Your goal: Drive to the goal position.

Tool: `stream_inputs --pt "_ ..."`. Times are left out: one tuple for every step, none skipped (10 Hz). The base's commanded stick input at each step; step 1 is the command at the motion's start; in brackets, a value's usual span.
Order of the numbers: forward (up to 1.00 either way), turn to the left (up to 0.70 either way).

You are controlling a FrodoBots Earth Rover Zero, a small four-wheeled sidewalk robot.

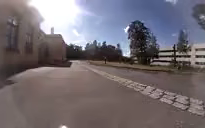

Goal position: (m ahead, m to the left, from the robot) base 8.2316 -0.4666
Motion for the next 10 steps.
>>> stream_inputs --pt "0.0 0.0" --pt "0.0 0.0" --pt "0.0 0.0" --pt "0.41 0.0" --pt "1.0 0.0" --pt "1.0 0.0" --pt "1.0 0.0" --pt "1.0 0.0" --pt "1.0 0.0" --pt "1.0 0.0"
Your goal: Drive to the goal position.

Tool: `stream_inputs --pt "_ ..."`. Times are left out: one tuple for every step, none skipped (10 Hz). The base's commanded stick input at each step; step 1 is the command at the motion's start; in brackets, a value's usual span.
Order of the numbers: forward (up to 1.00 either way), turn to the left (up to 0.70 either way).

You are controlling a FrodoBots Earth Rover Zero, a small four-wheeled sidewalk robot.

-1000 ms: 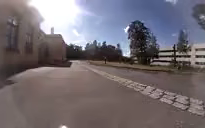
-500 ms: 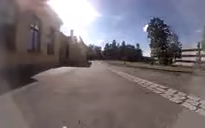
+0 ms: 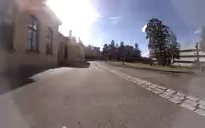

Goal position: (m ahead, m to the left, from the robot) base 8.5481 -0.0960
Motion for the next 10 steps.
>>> stream_inputs --pt "1.0 0.0" --pt "1.0 0.0" --pt "1.0 0.0" --pt "1.0 0.0" --pt "1.0 0.0" --pt "1.0 0.14" --pt "1.0 0.4" --pt "1.0 0.36" --pt "1.0 0.15" --pt "1.0 0.0"
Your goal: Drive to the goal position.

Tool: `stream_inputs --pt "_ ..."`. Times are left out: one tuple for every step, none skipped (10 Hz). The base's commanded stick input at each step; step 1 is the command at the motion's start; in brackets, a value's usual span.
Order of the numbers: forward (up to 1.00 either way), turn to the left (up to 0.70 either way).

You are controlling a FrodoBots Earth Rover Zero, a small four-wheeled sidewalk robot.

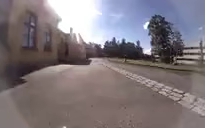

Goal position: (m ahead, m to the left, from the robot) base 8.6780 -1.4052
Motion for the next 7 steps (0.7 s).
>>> stream_inputs --pt "1.0 0.0" --pt "1.0 0.0" --pt "1.0 0.0" --pt "1.0 0.0" --pt "1.0 0.0" --pt "1.0 0.0" --pt "1.0 0.0"
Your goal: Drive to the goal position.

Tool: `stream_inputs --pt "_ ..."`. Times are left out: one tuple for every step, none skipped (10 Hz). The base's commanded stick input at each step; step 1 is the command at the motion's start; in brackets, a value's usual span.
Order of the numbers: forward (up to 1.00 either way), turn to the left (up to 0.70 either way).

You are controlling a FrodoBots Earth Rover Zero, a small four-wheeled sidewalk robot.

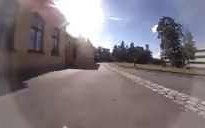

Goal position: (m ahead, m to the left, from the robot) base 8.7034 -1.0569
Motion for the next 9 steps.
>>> stream_inputs --pt "1.0 0.0" --pt "1.0 0.0" --pt "1.0 0.0" --pt "1.0 -0.35" --pt "1.0 -0.4" --pt "1.0 -0.4" --pt "1.0 -0.4" --pt "1.0 -0.39" --pt "1.0 -0.21"
